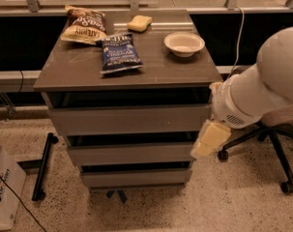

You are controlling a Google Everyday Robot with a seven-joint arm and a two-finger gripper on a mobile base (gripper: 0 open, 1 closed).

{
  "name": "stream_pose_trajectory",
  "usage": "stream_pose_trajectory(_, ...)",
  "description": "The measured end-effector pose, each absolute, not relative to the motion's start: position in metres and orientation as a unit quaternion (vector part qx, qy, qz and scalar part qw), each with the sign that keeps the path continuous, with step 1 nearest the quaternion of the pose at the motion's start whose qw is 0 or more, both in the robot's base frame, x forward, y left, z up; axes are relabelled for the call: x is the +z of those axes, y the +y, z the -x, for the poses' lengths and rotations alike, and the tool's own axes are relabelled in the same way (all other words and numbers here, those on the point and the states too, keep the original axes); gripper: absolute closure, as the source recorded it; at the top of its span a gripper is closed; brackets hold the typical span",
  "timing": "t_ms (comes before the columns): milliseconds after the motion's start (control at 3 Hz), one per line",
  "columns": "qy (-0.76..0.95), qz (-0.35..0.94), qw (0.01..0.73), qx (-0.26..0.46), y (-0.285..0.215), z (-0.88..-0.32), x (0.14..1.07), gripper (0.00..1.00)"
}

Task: Open middle drawer

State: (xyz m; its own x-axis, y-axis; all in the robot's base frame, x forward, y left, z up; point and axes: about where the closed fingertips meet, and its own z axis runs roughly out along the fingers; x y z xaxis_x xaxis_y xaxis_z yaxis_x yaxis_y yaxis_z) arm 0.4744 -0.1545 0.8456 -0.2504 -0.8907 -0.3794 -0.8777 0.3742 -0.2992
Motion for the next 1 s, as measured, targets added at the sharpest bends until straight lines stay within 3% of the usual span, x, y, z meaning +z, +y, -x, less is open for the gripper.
stream_pose_trajectory(1000, 0.795, 0.521, 0.302, 0.070, -0.065, -0.498, 0.720, 0.00)
